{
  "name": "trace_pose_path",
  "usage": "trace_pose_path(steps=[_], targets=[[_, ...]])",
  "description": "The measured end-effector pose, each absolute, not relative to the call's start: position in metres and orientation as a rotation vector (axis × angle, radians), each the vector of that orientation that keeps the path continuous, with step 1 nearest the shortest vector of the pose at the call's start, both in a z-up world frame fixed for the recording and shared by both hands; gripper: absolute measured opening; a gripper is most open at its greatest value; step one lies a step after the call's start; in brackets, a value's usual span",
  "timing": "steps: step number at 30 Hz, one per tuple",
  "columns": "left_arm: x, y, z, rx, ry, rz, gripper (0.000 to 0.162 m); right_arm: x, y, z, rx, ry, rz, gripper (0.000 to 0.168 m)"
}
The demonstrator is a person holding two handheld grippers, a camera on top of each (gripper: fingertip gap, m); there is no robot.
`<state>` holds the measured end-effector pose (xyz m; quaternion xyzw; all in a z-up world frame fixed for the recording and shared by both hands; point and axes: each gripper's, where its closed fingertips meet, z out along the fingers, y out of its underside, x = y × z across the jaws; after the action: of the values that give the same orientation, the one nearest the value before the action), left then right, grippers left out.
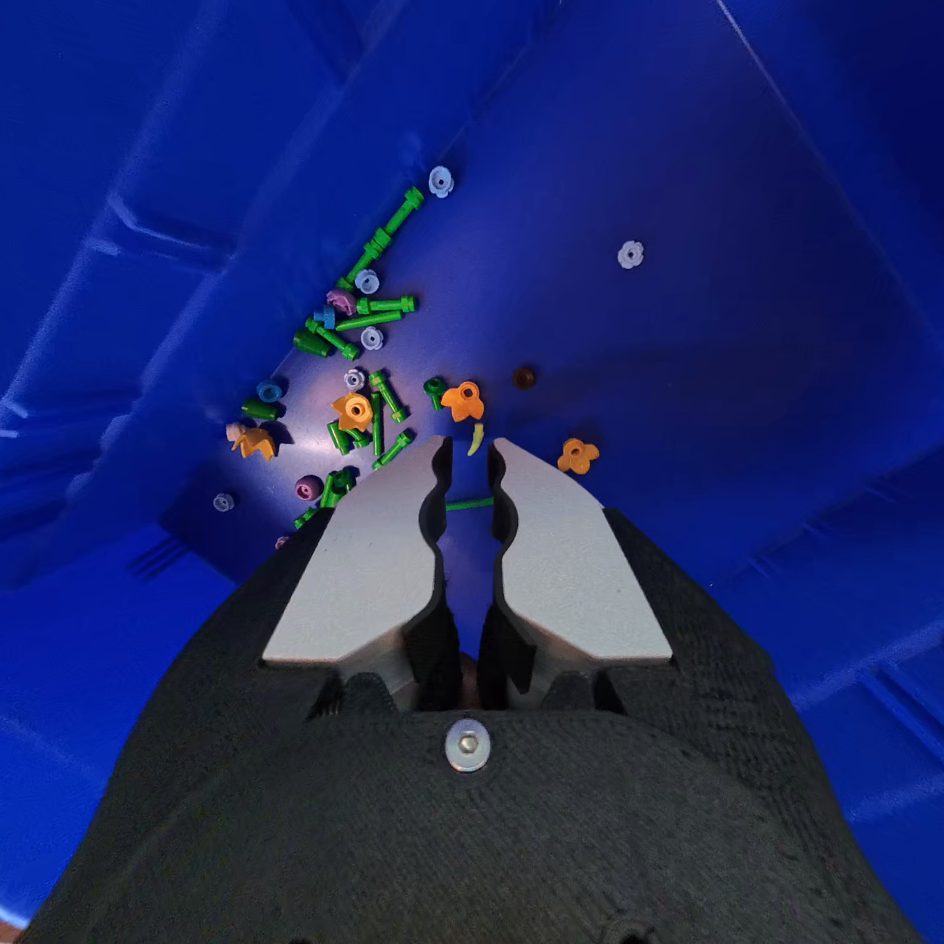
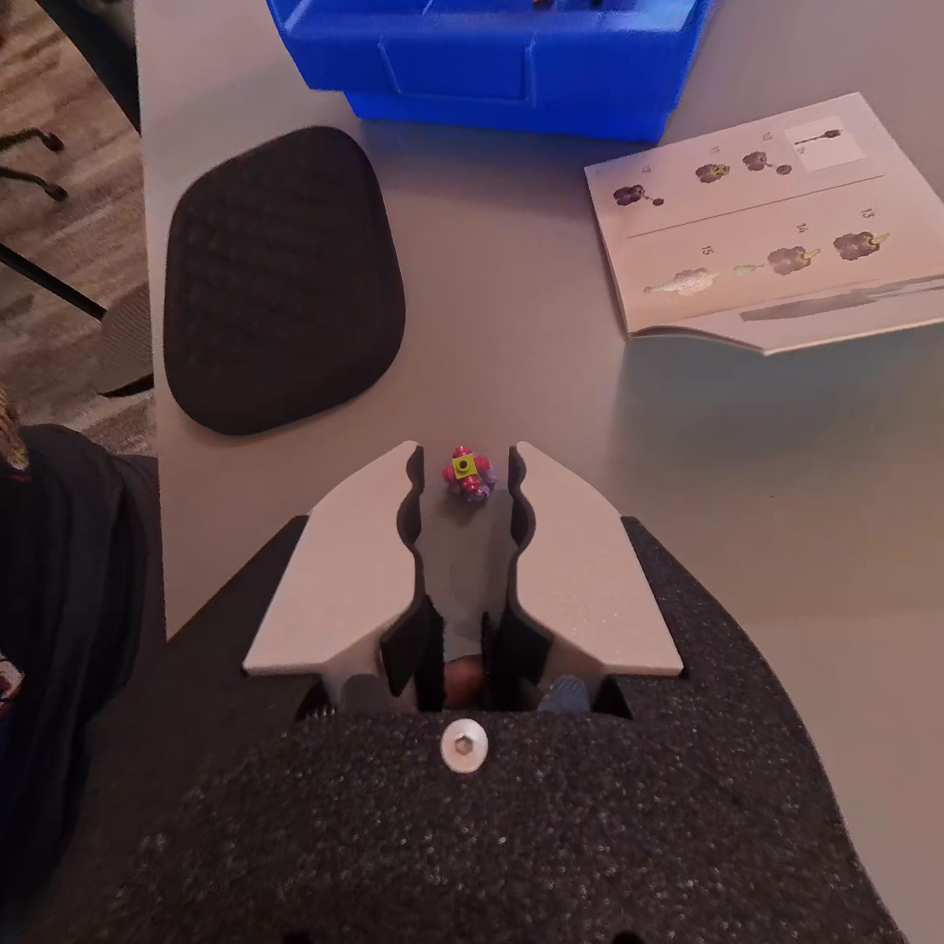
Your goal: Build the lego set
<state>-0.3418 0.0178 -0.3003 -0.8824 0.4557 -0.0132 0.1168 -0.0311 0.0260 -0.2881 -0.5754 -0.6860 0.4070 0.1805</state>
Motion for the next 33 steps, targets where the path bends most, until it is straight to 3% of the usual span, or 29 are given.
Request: trace_pose_path(steps=[5,14,20,27,33], targets=[[-0.339,0.018,-0.305,-2.617,1.316,-0.09,0.004,-0.03,0.03,-0.281,-1.631,-1.885,1.196,0.034],[-0.335,0.019,-0.301,-2.657,1.125,-0.11,0.004,-0.028,0.033,-0.267,-1.569,-1.811,1.232,0.038],[-0.32,0.046,-0.216,-2.256,0.582,-0.014,0.004,-0.023,0.041,-0.24,-1.444,-1.645,1.332,0.031],[-0.205,0.013,-0.078,-1.369,0.015,-0.678,0.004,-0.02,0.044,-0.195,-1.202,-1.42,1.357,0.024],[-0.111,-0.009,-0.082,-0.93,-0.348,-1.243,0.004,-0.011,0.028,-0.148,-0.899,-1.255,1.231,0.014]])
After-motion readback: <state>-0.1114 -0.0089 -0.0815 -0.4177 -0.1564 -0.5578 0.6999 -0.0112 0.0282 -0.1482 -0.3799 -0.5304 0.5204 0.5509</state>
